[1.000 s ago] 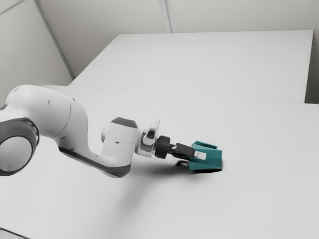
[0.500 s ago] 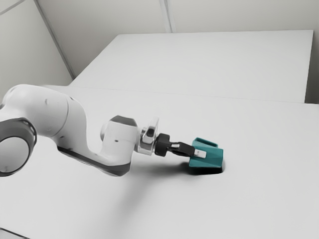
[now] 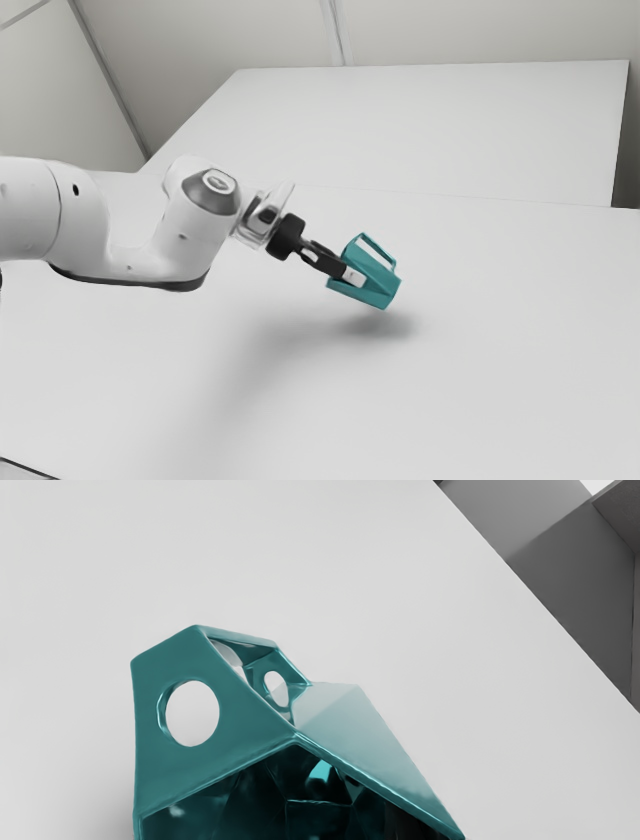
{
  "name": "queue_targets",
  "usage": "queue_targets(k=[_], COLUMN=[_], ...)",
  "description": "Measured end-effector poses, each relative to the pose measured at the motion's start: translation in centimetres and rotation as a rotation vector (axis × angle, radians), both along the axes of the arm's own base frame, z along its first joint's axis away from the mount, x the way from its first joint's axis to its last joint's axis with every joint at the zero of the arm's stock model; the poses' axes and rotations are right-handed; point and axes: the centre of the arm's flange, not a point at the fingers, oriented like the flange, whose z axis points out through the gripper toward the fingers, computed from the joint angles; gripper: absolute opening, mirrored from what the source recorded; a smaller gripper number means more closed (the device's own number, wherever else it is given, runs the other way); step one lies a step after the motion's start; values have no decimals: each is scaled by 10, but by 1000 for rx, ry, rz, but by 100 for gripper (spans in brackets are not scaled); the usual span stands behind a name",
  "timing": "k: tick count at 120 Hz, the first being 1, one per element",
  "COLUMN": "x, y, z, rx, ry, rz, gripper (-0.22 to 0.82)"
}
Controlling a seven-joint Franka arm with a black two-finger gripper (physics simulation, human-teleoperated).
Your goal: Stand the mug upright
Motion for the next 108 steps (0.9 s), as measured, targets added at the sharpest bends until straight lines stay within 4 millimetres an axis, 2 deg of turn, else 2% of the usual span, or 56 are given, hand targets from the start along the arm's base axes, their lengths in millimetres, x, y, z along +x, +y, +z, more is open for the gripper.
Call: queue_targets(k=[13,33,50,84,108], x=[0,0,2,4,-13], y=[14,42,57,71,71], z=[16,29,38,58,67], rx=[157,385,546,778,833], ry=[1,28,44,48,67], rz=[-45,-57,-39,40,123], gripper=[-18,-18,-18,-18,-18])
